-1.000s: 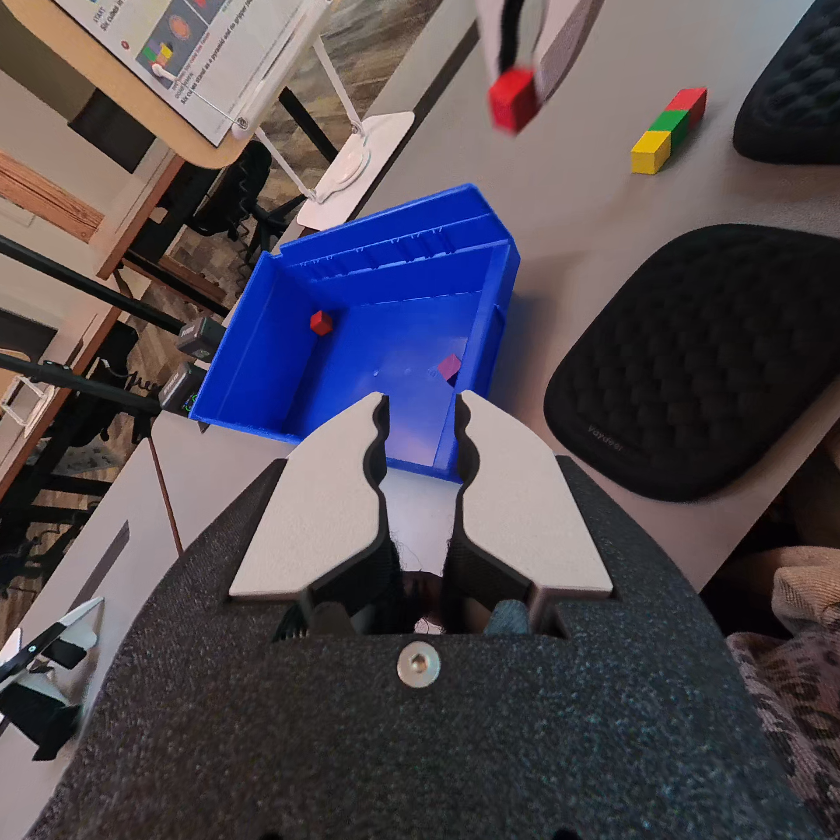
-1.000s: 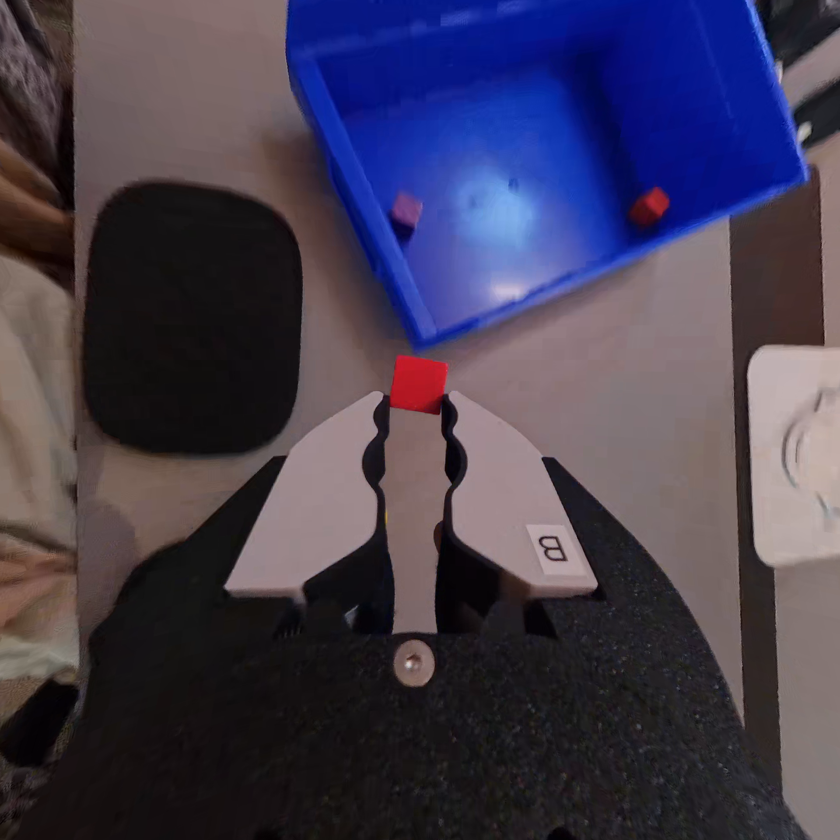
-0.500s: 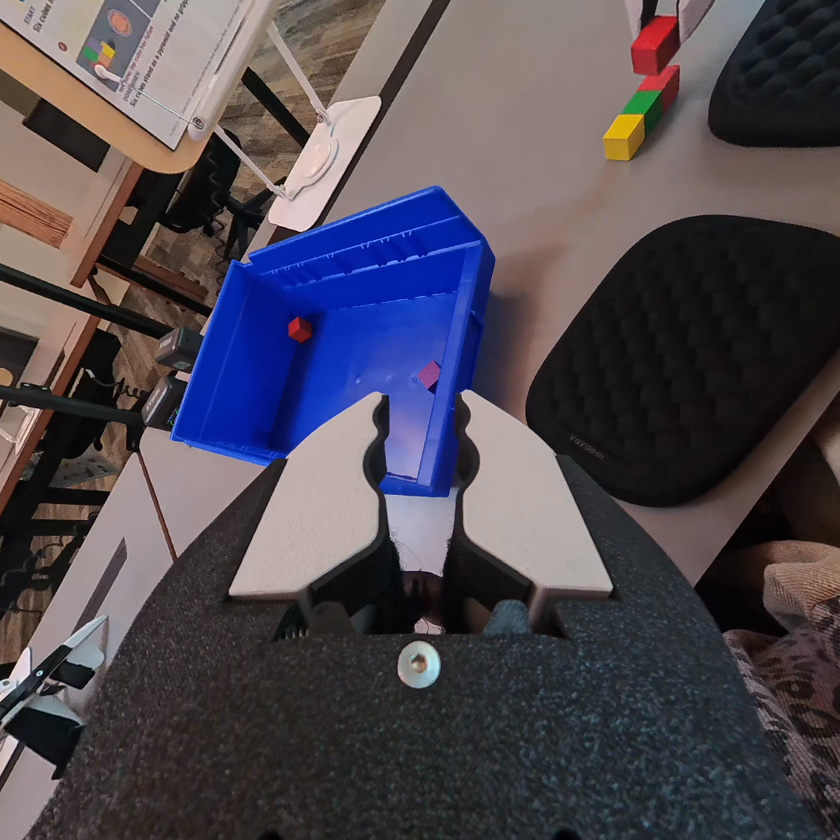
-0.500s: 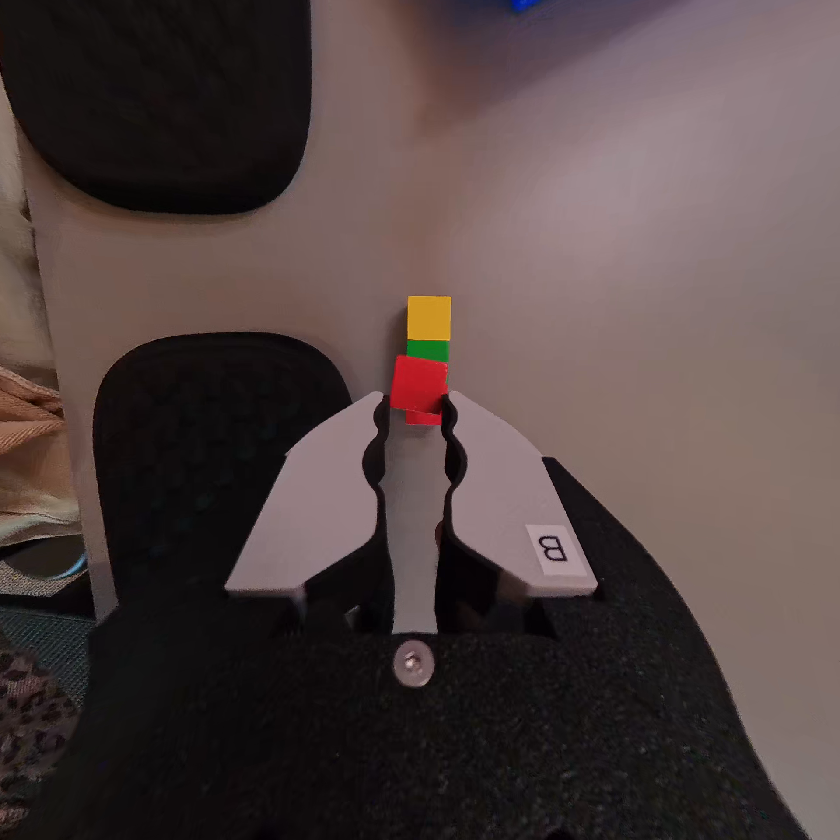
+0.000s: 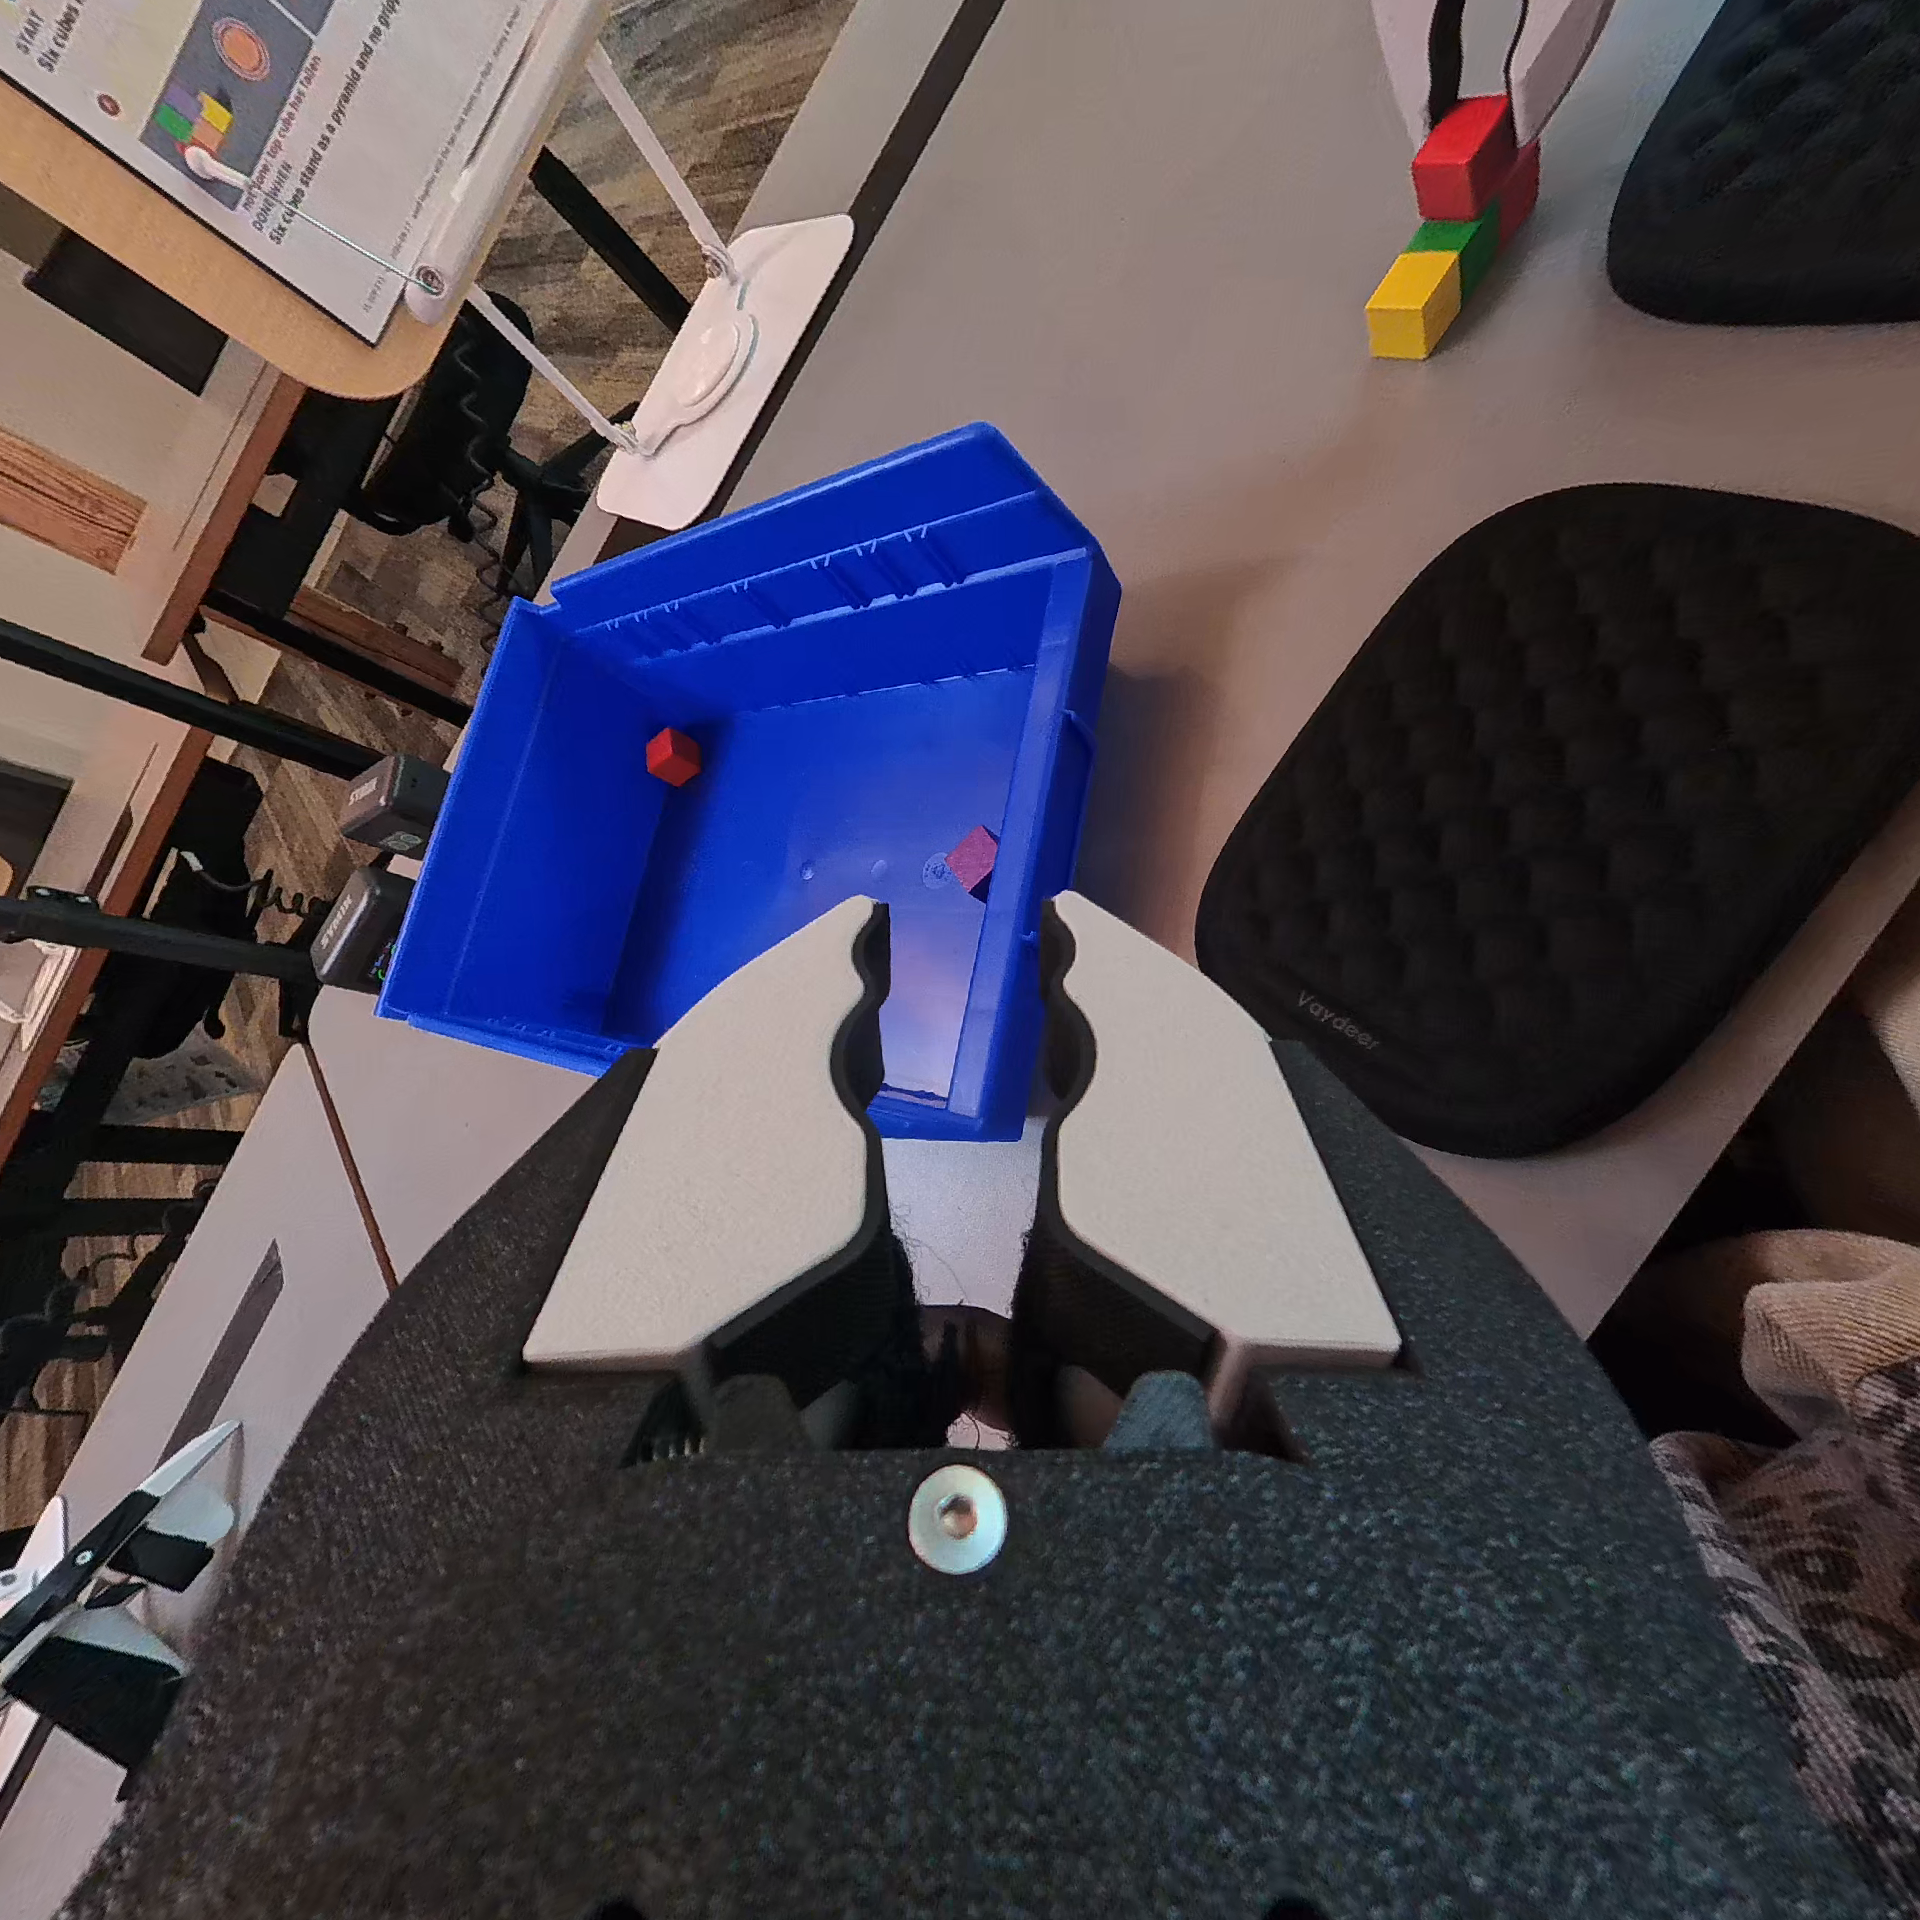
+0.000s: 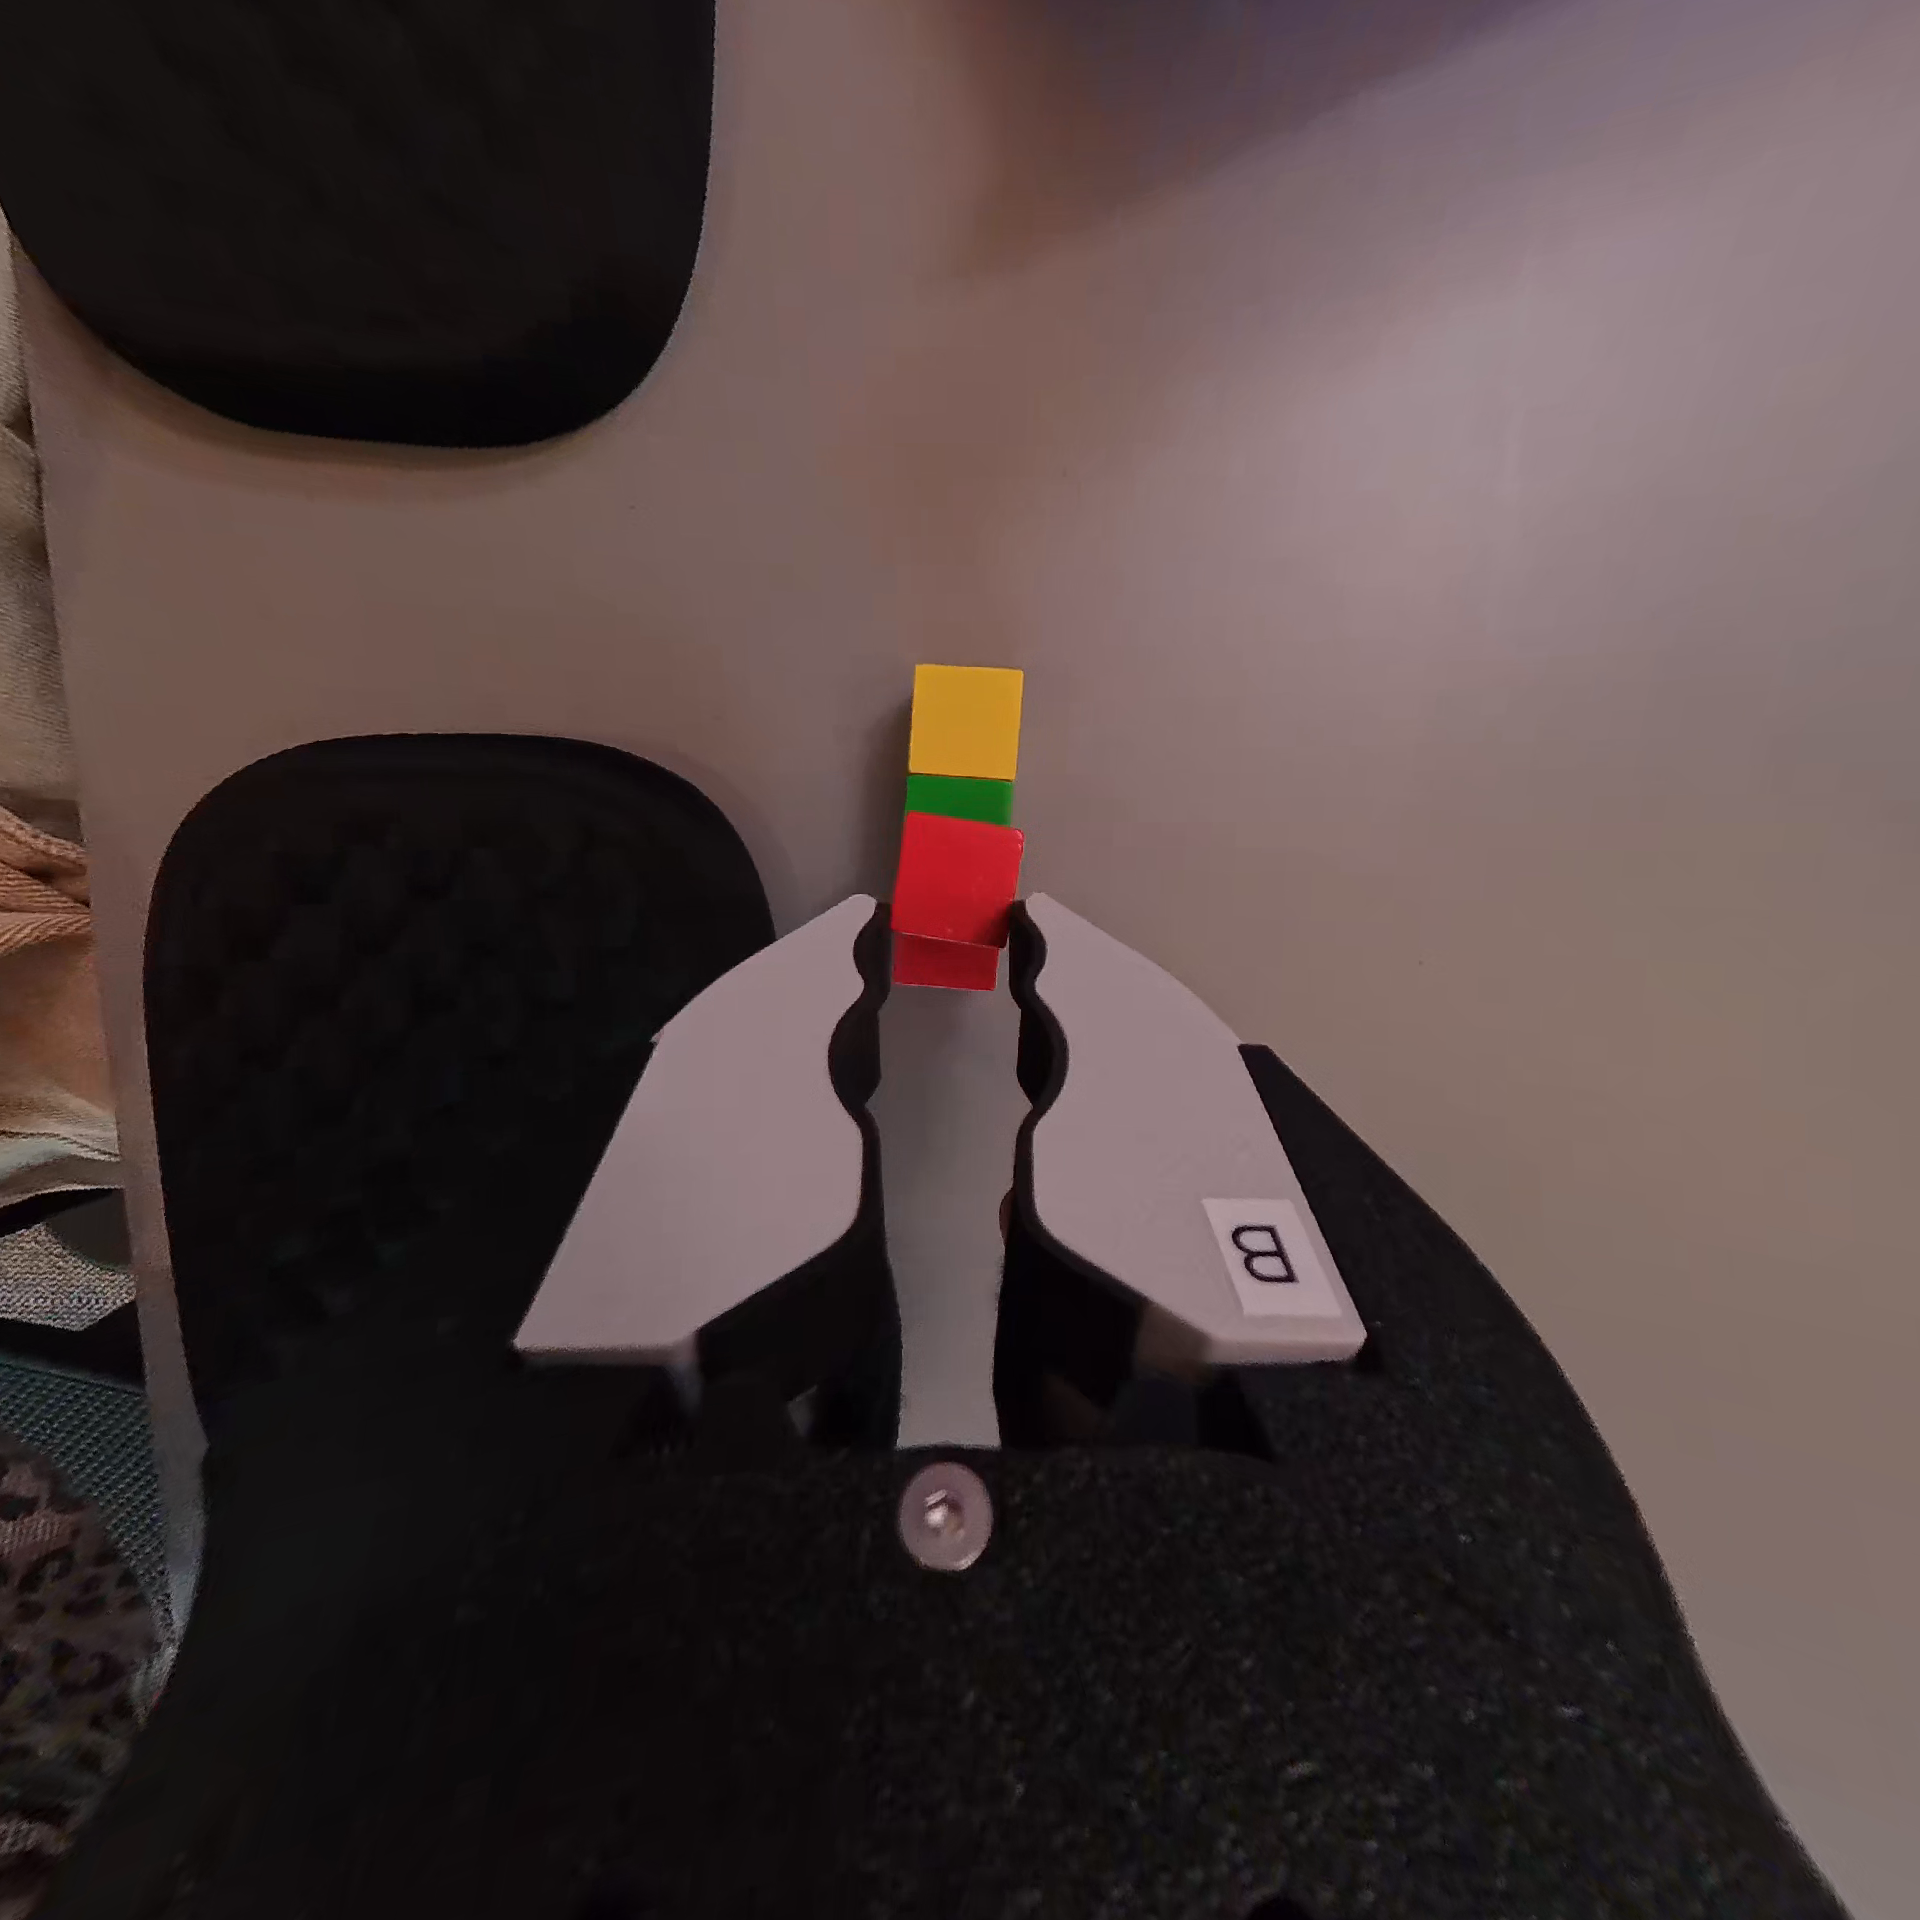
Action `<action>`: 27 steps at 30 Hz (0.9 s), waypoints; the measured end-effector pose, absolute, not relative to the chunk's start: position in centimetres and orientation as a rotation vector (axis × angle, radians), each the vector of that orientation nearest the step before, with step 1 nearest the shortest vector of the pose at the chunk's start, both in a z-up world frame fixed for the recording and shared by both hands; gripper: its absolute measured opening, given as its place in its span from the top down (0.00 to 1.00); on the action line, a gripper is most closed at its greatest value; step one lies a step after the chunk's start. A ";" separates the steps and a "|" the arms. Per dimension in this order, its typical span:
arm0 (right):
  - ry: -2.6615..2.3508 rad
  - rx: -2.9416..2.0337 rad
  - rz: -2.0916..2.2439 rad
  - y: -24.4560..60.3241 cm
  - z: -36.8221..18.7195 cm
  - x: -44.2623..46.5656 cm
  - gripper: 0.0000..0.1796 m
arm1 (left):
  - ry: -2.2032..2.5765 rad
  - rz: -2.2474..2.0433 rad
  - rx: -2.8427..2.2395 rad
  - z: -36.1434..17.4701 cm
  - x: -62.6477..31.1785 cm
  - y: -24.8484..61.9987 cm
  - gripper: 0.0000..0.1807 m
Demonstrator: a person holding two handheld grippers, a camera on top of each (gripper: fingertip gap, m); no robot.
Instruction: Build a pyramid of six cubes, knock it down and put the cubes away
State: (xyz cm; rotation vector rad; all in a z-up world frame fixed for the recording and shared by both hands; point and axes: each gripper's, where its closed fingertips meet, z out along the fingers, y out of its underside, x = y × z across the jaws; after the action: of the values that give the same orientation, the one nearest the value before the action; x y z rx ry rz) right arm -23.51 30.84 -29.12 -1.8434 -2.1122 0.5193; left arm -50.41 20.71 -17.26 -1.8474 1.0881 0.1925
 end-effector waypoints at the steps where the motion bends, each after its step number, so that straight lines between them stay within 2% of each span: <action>1: -2.109 -1.842 0.526 30.8 -29.1 -23.5 0.88 | 1.089 0.192 -1.846 -17.2 -50.4 20.7 0.85; 27: -2.114 -1.828 0.556 30.9 -29.0 -23.4 0.86 | 1.098 0.185 -1.850 -17.4 -50.3 20.6 0.85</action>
State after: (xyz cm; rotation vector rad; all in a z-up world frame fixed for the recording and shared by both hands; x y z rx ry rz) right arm -23.38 30.87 -29.01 -1.8281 -2.1136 0.5563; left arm -50.27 20.63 -17.39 -1.8495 1.0976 0.1852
